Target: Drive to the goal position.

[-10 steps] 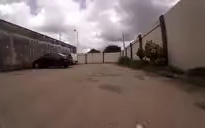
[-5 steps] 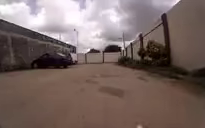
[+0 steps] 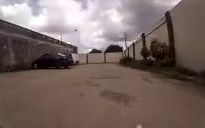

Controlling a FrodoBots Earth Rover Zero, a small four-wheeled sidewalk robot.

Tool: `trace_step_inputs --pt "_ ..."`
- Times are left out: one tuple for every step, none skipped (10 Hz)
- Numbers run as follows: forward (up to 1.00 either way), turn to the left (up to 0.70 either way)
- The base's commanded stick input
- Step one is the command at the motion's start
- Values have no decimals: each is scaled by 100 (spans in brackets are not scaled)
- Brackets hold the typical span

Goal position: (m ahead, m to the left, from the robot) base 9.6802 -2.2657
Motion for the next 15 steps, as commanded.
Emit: trace_step_inputs --pt "50 0" --pt "50 0" --pt "50 0" --pt "50 0" --pt "50 -25" --pt "50 -48" --pt "50 -22" --pt "50 0" --pt "50 0" --pt "50 0" --pt "50 0" --pt "50 0" --pt "50 0" --pt "50 0" --pt "50 0"
